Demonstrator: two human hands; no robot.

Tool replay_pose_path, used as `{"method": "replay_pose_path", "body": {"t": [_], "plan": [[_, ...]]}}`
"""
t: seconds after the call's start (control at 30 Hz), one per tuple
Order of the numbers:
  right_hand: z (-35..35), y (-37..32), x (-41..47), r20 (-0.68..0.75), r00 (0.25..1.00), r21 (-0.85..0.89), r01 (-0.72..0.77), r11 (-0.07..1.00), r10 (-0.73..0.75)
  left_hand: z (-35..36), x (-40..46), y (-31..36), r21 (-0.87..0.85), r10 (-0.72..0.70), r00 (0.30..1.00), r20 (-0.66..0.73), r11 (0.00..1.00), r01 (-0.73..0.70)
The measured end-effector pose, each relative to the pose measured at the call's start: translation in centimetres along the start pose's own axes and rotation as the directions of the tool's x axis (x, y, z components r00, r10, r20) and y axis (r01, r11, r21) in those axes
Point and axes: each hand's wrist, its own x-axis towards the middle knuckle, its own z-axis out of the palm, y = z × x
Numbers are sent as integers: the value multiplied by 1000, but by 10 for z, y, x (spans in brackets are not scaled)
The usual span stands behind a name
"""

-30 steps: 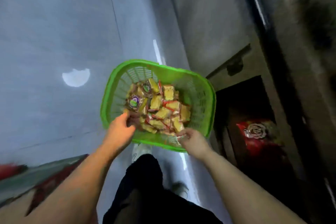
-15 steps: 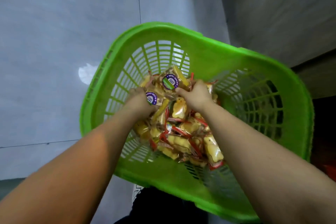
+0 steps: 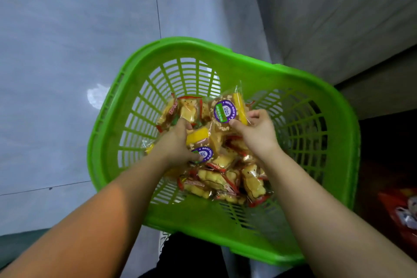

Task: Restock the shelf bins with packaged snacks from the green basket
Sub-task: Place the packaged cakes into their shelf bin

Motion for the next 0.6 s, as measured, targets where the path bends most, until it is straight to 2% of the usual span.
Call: {"method": "replay_pose_path", "body": {"t": [0.07, 0.17, 0.23, 0.3, 0.37, 0.43, 0.5, 0.6], "plan": [[-20, -9, -24, 27, 992, 255, -126, 959, 124, -8, -22, 11, -121, 22, 993, -112, 992, -36], [-51, -40, -74, 103, 966, 487, -256, 835, 236, -30, -75, 32, -367, -26, 982, -189, 929, -46], [-74, -69, -116, 191, 948, 591, -319, 741, 256, -49, -119, 48, -578, -125, 975, -185, 816, -4], [-94, -106, -166, 268, 931, 645, -364, 672, 247, -71, -165, 70, -758, -256, 957, -135, 649, 67], [-111, -148, -220, 328, 923, 695, -381, 610, 202, -101, -211, 99, -878, -321, 945, -65, 469, 99], [-127, -195, -275, 357, 924, 741, -370, 561, 138, -136, -258, 136, -939, -291, 957, -19, 334, 82], [-149, -240, -327, 345, 937, 767, -317, 557, 58, -174, -306, 178, -964, -195, 981, -22, 263, 31], [-192, -297, -388, 330, 938, 790, -213, 576, -107, -225, -364, 237, -954, 18, 994, -108, 280, -109]]}}
